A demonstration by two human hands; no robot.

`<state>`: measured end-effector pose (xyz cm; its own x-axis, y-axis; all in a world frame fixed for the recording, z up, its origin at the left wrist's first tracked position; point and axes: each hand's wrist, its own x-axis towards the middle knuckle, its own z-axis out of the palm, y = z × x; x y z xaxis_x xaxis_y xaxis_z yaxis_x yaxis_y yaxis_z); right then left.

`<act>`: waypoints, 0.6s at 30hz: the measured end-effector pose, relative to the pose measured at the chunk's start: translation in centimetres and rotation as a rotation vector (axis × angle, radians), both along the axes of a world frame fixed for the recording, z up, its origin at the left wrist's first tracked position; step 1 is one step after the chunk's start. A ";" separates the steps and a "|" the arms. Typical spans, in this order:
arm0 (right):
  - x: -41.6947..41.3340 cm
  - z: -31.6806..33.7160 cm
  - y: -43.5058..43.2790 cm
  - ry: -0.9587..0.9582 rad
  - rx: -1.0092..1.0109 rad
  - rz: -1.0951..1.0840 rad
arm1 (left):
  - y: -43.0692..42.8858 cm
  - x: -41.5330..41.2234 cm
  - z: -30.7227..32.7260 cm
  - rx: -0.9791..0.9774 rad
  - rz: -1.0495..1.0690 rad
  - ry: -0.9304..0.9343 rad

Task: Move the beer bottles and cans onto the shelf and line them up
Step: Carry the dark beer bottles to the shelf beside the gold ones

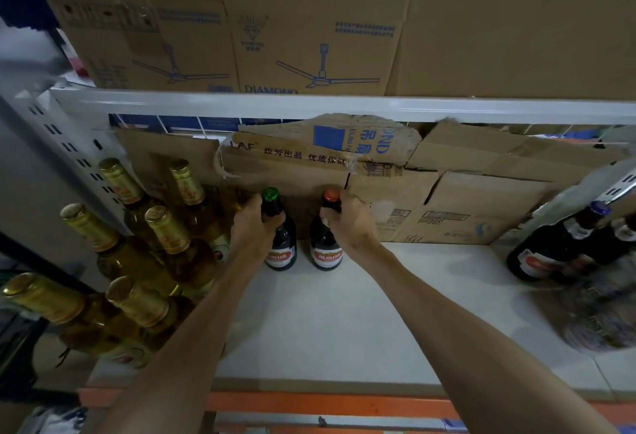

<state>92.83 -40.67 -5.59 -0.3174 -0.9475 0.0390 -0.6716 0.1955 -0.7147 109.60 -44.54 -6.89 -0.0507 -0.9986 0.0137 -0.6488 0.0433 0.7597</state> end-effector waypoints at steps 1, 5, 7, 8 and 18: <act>0.1 0.0 -0.1 -0.006 0.011 0.024 | 0.0 0.1 0.0 -0.004 -0.003 0.003; 0.4 0.3 -0.5 -0.005 0.028 0.058 | -0.4 0.3 0.1 0.000 -0.025 0.001; 0.3 0.4 -0.5 -0.011 0.033 0.059 | -0.6 0.3 0.1 0.001 -0.036 0.000; 0.2 0.4 -0.4 -0.012 0.038 0.060 | -0.6 0.3 0.0 0.007 -0.037 -0.003; 0.5 -0.1 -0.1 0.016 0.040 0.039 | -0.4 0.7 -0.2 -0.006 -0.033 -0.050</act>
